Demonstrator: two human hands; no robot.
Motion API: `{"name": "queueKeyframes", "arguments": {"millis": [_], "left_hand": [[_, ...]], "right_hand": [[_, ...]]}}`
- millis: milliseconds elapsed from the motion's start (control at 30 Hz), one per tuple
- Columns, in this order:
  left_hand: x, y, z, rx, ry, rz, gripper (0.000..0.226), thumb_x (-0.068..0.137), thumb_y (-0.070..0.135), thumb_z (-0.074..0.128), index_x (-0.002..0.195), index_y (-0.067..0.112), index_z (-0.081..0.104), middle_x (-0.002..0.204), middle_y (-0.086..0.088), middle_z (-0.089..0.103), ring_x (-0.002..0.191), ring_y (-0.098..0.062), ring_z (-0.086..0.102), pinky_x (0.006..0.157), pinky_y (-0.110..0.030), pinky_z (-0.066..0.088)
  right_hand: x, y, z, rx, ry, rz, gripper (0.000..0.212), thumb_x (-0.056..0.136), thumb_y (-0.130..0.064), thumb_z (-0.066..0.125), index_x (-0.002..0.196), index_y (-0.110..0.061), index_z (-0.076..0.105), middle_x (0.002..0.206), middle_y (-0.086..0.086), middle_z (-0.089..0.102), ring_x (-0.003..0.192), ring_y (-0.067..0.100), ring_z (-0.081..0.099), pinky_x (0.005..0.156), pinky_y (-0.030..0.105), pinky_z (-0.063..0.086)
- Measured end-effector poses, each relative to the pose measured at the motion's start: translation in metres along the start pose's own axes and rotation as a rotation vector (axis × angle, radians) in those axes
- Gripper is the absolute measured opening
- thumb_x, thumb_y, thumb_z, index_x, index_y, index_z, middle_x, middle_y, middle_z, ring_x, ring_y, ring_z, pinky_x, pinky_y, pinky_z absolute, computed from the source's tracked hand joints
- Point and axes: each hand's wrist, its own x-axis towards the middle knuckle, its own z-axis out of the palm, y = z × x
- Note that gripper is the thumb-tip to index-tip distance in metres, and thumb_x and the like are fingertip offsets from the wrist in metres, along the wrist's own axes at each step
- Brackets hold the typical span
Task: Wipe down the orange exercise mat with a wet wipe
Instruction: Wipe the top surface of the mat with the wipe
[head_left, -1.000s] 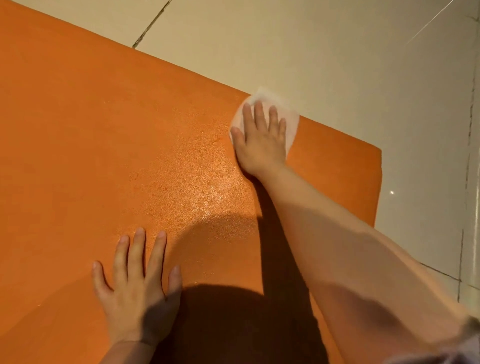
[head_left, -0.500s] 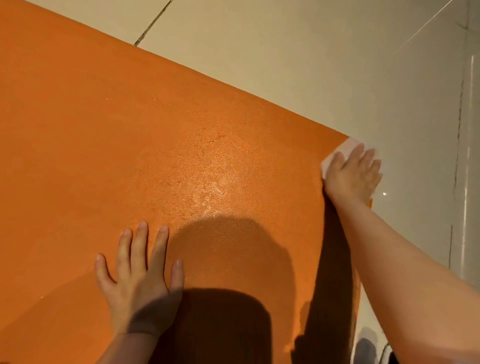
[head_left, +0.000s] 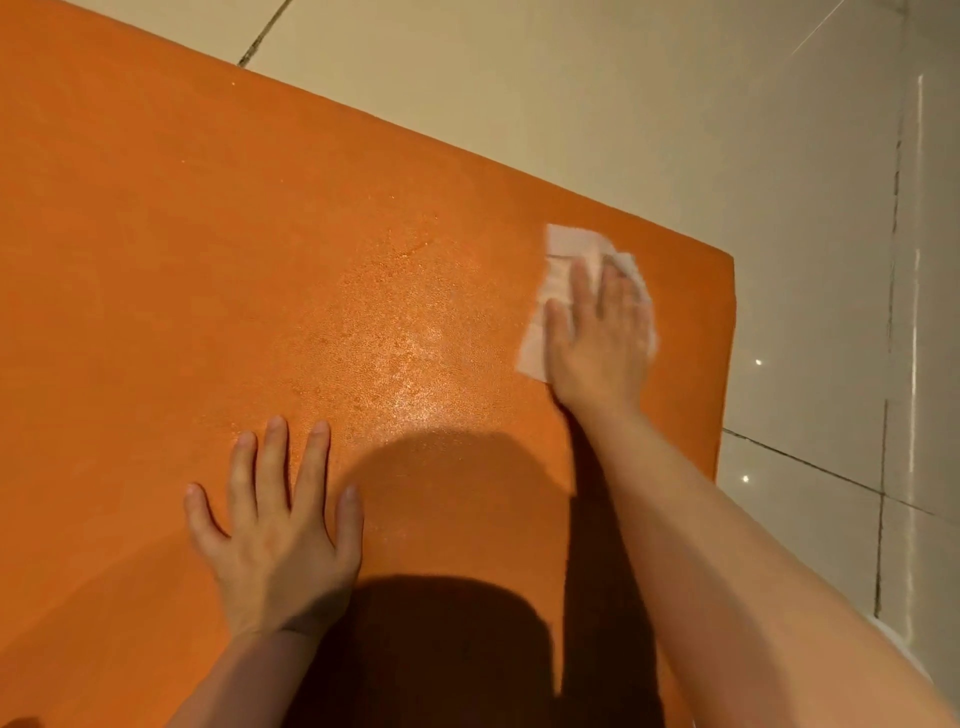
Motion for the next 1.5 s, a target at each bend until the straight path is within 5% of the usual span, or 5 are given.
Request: {"name": "queueKeyframes", "arguments": {"millis": [267, 700, 800, 1067, 1500], "left_hand": [[0.0, 0.003, 0.0, -0.019, -0.008, -0.008, 0.057, 0.096, 0.043, 0.035, 0.146, 0.018, 0.046, 0.154, -0.014, 0.038, 0.145, -0.034, 0.029, 0.11, -0.066, 0.013], [0.004, 0.006, -0.002, 0.009, -0.187, -0.033, 0.059, 0.096, 0.047, 0.026, 0.148, 0.023, 0.039, 0.158, -0.011, 0.029, 0.147, -0.03, 0.018, 0.11, -0.068, 0.01], [0.005, 0.005, -0.005, 0.009, -0.227, -0.025, 0.06, 0.097, 0.049, 0.023, 0.15, 0.024, 0.035, 0.159, -0.01, 0.027, 0.148, -0.03, 0.016, 0.111, -0.068, 0.009], [0.015, 0.007, -0.019, 0.0, -0.445, -0.05, 0.068, 0.095, 0.062, 0.004, 0.157, 0.035, 0.001, 0.164, 0.003, -0.014, 0.148, -0.016, -0.02, 0.114, -0.061, -0.011], [0.031, 0.011, -0.036, 0.143, -0.78, -0.024, 0.081, 0.09, 0.075, 0.009, 0.146, 0.035, -0.033, 0.151, 0.0, -0.046, 0.141, -0.025, -0.04, 0.113, -0.066, -0.014]], "right_hand": [[-0.048, 0.064, -0.008, 0.055, 0.044, 0.385, 0.06, 0.105, -0.044, 0.016, 0.158, -0.018, 0.005, 0.165, 0.006, -0.002, 0.151, 0.024, -0.003, 0.121, 0.05, -0.005], [-0.095, -0.063, 0.033, 0.025, -0.031, -0.226, 0.061, 0.099, -0.051, 0.023, 0.155, -0.027, 0.024, 0.164, 0.002, 0.014, 0.152, 0.02, 0.008, 0.121, 0.046, -0.001], [-0.098, -0.005, 0.017, -0.003, -0.127, -0.029, 0.066, 0.095, -0.055, 0.006, 0.153, -0.03, -0.009, 0.164, 0.0, -0.011, 0.15, 0.013, -0.013, 0.121, 0.037, -0.011], [-0.145, 0.068, 0.007, 0.027, -0.031, 0.323, 0.06, 0.104, -0.046, 0.012, 0.157, -0.02, 0.002, 0.165, 0.004, -0.002, 0.151, 0.022, -0.006, 0.121, 0.05, -0.006], [-0.207, -0.012, 0.037, -0.01, -0.045, -0.186, 0.061, 0.1, -0.054, 0.027, 0.155, -0.031, 0.013, 0.164, 0.0, 0.01, 0.15, 0.014, 0.002, 0.121, 0.044, 0.0]]}}
